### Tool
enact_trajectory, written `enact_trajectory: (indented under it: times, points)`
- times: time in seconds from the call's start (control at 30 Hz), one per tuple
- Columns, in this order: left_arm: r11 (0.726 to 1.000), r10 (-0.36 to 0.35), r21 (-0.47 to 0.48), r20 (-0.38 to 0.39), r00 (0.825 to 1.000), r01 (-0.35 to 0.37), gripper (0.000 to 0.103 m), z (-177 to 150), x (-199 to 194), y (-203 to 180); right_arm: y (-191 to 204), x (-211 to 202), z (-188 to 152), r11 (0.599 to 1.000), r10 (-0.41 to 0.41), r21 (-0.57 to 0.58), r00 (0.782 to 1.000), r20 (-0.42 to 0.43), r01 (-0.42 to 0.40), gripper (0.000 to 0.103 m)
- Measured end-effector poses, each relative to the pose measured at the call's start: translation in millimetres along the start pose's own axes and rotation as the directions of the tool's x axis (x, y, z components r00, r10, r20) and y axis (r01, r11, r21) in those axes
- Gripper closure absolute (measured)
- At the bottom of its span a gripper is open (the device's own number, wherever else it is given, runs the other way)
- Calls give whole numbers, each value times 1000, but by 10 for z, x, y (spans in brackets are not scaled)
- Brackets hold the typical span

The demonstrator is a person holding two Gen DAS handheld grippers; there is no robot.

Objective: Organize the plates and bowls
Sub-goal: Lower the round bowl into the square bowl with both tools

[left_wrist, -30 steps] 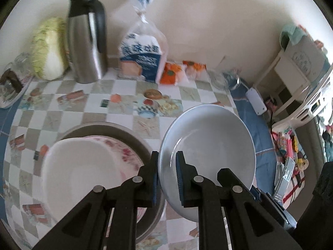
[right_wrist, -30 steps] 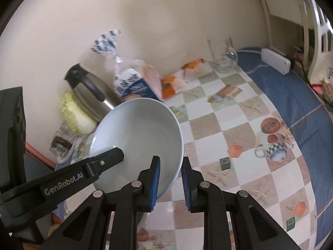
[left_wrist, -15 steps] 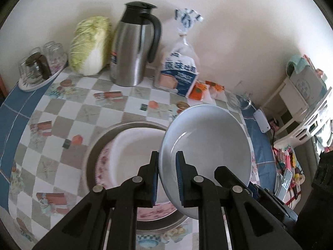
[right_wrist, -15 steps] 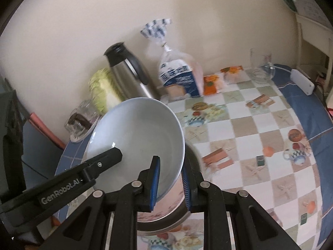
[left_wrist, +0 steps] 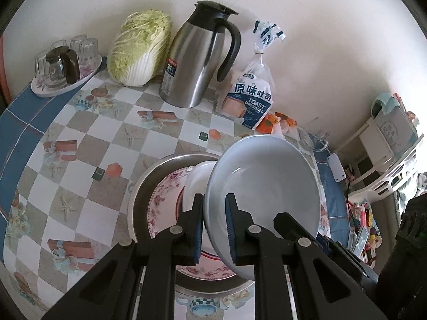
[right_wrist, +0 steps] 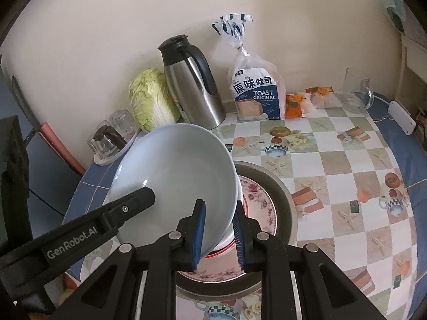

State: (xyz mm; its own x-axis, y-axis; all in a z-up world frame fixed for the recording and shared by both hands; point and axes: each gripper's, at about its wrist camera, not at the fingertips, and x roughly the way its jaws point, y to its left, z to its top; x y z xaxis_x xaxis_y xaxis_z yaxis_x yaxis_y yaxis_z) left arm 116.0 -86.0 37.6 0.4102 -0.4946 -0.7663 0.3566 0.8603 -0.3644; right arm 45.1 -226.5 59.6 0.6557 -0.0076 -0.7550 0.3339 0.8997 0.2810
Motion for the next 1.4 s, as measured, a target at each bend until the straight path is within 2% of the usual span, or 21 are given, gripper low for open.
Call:
enact_trajectory:
  times: [0.47,0.9,1.4]
  points:
    - [999,-47,-30,-56,997,46,87,-26,210,142,-15,181,6,1000,-16,26,1000,-17,17,81]
    - [1000,-27,-16,-68,997,26,87,-48,272,96,-85,263,27,999,-34,41,999,-15,34,81]
    - [998,46,44,-58,997,-44,86,-43,255,-7,-123,291,42,998,-27,55,1000,-11,28,81]
